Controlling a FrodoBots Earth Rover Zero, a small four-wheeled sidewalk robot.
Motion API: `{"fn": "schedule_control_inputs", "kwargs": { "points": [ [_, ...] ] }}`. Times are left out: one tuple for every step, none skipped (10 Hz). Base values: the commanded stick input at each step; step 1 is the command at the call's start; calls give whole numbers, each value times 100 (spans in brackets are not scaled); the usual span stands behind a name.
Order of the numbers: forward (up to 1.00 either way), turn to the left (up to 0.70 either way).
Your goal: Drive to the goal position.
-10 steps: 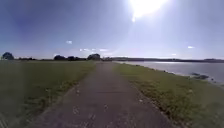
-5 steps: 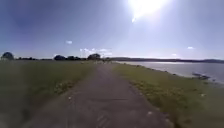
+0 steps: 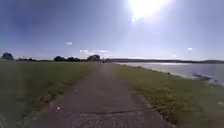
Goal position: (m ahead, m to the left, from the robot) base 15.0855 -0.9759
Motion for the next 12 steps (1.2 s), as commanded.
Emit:
{"fn": "schedule_control_inputs", "kwargs": {
  "points": [
    [70,0],
    [70,0],
    [70,0],
    [70,0],
    [70,0],
    [70,0],
    [70,0],
    [70,0],
    [70,0],
    [70,0],
    [70,0],
    [70,0]
  ]
}}
